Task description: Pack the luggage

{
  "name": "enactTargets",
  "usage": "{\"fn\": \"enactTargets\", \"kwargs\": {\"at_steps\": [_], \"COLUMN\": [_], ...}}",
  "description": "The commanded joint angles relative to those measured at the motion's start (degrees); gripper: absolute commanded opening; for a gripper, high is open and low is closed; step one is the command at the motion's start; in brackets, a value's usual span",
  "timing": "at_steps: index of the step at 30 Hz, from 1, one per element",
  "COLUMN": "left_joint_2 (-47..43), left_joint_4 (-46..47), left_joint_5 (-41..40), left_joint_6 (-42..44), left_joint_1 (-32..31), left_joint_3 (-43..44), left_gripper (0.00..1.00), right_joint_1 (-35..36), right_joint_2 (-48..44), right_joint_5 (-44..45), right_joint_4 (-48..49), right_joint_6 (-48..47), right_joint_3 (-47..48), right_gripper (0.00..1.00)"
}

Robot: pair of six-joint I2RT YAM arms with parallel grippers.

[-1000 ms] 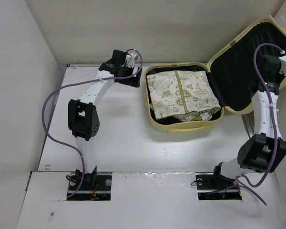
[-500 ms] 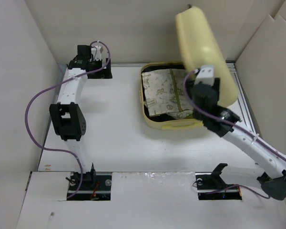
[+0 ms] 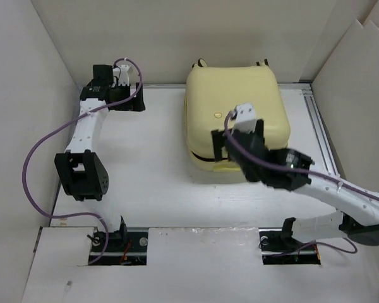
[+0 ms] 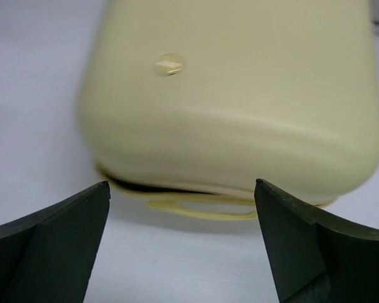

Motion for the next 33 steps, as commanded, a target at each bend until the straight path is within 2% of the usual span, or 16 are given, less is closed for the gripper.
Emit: {"fn": "enactTargets", "kwargs": {"at_steps": [1,2,3,5,6,7,9,10,11,14,17,22,24,26,30,33], "left_joint_2": [-3.61,-3.61,-3.61,-2.99,-1.16,-0.36,1.92,4.71,6.22,13.08,18.69,21.27,21.27,21.27,23.81,26.97], "left_joint_4": [-0.51,-1.20,-1.21,-1.21,-1.73,-1.74,-1.74,-1.74,-1.74,-2.96,-4.38,-2.53,-1.22,-0.52,0.72,1.34], "left_joint_5": [4.38,4.92,4.92,4.92,4.14,3.17,-1.13,-2.10,-2.80,-4.31,-3.34,-12.63,-13.27,-12.30,-10.90,-10.90], "left_joint_6": [3.92,4.54,5.07,6.29,6.91,7.44,8.06,8.06,8.06,6.31,4.99,8.93,9.56,10.08,10.08,10.08], "left_joint_1": [0.14,0.14,-0.73,-2.22,-2.84,-4.67,-5.48,-6.18,-6.18,-6.18,-7.49,-12.07,-13.12,-13.13,-13.13,-13.13], "left_joint_3": [-0.67,-0.67,-0.07,1.77,2.92,3.97,8.96,10.99,13.10,21.45,26.92,23.59,20.08,17.71,18.48,20.15], "left_gripper": [1.00,1.00,1.00,1.00,1.00,1.00,1.00,1.00,1.00,1.00,1.00,1.00,1.00,1.00,1.00,1.00], "right_joint_1": [-21.80,-27.87,-39.06,-48.89,-53.37,-62.47,-71.22,-77.78,-80.20,-84.60,-85.32,-89.01,-89.71,-90.59,-91.21,-89.81], "right_joint_2": [-0.89,-1.59,-1.59,-1.59,-0.55,1.46,4.45,6.30,10.06,14.65,15.28,14.14,14.14,15.27,24.05,34.06], "right_joint_5": [-17.65,-29.46,-34.11,-40.80,-41.88,-42.76,-46.61,-47.68,-48.47,-49.09,-43.58,-43.11,-44.52,-49.50,-52.69,-57.59], "right_joint_4": [-4.77,-1.88,-0.80,-0.09,0.43,1.31,3.32,3.34,3.86,5.44,7.82,13.17,16.33,20.28,23.73,23.73], "right_joint_6": [-1.91,-3.67,-4.91,-8.25,-9.39,-11.67,-13.70,-14.41,-15.29,-14.77,-12.40,-8.88,-8.88,-11.15,-14.15,-17.48], "right_joint_3": [0.36,-0.69,-1.75,-2.46,-2.46,-1.85,-0.89,-0.27,0.95,-0.51,-4.21,-15.98,-18.62,-21.62,-15.49,-5.92], "right_gripper": [1.00,1.00,1.00,1.00,1.00,1.00,0.99,0.99,0.99,0.98,0.98,0.98,0.98,0.98,0.95,0.93]}}
